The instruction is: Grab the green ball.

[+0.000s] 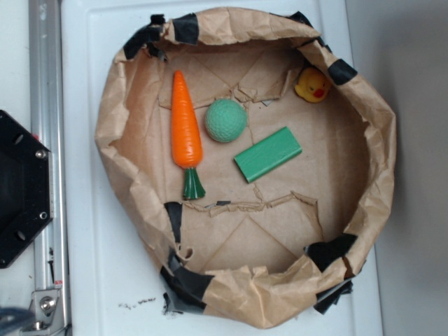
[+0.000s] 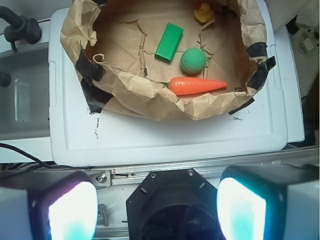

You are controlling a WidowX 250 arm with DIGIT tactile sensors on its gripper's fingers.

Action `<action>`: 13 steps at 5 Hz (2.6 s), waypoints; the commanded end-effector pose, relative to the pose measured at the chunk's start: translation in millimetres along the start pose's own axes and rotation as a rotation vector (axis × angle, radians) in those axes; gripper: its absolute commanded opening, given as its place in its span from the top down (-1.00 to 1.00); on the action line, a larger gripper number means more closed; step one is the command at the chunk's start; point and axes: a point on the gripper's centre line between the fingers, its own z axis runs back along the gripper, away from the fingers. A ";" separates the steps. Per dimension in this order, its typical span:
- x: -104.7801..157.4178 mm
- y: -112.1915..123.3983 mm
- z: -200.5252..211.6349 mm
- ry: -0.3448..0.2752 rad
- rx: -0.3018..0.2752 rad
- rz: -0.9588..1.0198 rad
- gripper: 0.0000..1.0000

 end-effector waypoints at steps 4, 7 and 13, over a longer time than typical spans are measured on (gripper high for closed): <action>107.5 38.2 -94.6 -0.066 0.061 -0.291 -1.00; 127.2 58.1 -195.4 -0.009 0.143 -0.438 -1.00; 135.2 74.2 -208.9 0.009 0.122 -0.403 1.00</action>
